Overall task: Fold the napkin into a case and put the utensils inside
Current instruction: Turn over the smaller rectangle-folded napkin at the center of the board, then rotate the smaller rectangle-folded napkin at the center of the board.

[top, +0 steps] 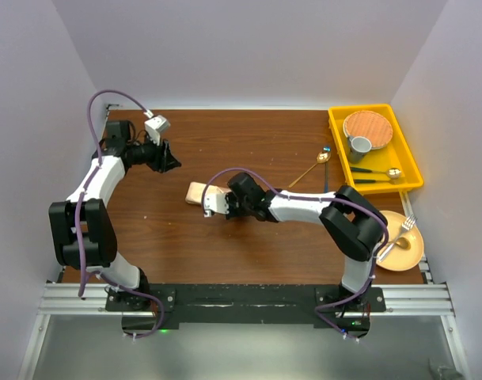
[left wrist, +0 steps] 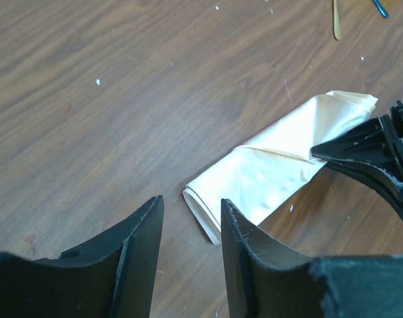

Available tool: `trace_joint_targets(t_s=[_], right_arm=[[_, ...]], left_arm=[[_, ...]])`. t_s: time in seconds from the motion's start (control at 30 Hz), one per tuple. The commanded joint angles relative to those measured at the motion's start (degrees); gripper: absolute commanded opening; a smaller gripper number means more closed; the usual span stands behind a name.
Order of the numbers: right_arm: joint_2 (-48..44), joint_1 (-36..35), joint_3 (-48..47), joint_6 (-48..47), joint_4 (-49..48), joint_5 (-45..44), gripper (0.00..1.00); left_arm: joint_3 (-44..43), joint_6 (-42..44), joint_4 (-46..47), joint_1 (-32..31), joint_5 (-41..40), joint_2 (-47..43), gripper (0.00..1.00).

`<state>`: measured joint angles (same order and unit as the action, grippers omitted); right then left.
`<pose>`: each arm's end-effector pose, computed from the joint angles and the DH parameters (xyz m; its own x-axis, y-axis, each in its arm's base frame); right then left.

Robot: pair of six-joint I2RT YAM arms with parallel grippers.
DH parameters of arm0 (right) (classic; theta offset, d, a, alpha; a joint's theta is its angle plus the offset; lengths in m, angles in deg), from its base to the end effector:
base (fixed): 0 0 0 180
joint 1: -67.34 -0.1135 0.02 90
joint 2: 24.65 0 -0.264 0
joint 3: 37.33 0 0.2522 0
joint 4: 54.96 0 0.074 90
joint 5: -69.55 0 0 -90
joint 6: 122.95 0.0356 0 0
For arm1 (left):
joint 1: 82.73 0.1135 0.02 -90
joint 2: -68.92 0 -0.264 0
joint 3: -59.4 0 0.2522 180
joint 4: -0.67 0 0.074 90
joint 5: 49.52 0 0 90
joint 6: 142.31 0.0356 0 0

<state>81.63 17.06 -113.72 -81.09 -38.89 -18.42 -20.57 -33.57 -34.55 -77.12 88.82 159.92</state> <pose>0.2475 0.2999 0.1625 0.2777 -0.8305 -0.4829 -0.8656 0.0017 -0.5007 0.3407 0.0067 0.2587 -0.5365 0.1619 -0.8282 0.6563 0.6970 -0.2889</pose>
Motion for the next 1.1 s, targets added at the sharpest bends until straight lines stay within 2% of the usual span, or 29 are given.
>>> trace_joint_targets(t_s=[0.0,0.03,0.07,0.1,0.17,0.33,0.47,0.6,0.63,0.77,1.07], right_arm=[[-2.57,-1.66,2.25,-3.97,-6.61,-2.73,0.12],[-2.48,-1.84,2.16,-4.07,-6.09,-2.64,0.18],[-2.31,-1.84,1.99,-4.15,-5.65,-2.55,0.36],[-2.39,-1.92,1.55,-4.24,-4.86,-2.2,0.43],[-3.88,-1.93,1.11,-4.07,-2.49,-0.54,0.53],[-9.59,-1.93,-2.22,1.46,7.77,5.79,0.62],[-12.67,-1.05,-7.5,12.08,15.78,8.87,0.6],[-14.87,3.6,-8.04,20.88,20.8,11.59,0.5],[-14.53,4.66,-7.95,21.42,21.51,12.3,0.44],[-10.93,10.19,-9.52,23.09,24.41,14.59,0.29],[-3.19,11.35,-8.65,19.14,26.08,16.61,0.27]], left_arm=[[-1.19,5.58,-3.5,-0.07,0.53,-0.04,0.43],[-2.5,7.26,-4.64,-0.5,0.44,0.4,0.43],[-3.3,8.93,-7.61,-1.29,0.27,1.45,0.42],[-3.91,12.42,-9.03,-1.91,0.09,1.89,0.41],[-5.5,15.78,-12.63,-4.1,-0.96,3.38,0.4],[-7.43,23.7,-15.64,-8.76,-4.3,5.85,0.32],[-7.96,25.55,-15.02,-12.1,-6.94,8.31,0.25],[-9.1,23.45,-14.58,-12.29,-6.94,10.16,0.2],[-9.11,23.45,-14.93,-12.29,-6.59,10.33,0.19],[-7.88,21.69,-14.93,-12.29,-5.8,9.2,0.17],[-2.43,20.02,-16.69,-12.29,-6.24,5.24,0.17]])
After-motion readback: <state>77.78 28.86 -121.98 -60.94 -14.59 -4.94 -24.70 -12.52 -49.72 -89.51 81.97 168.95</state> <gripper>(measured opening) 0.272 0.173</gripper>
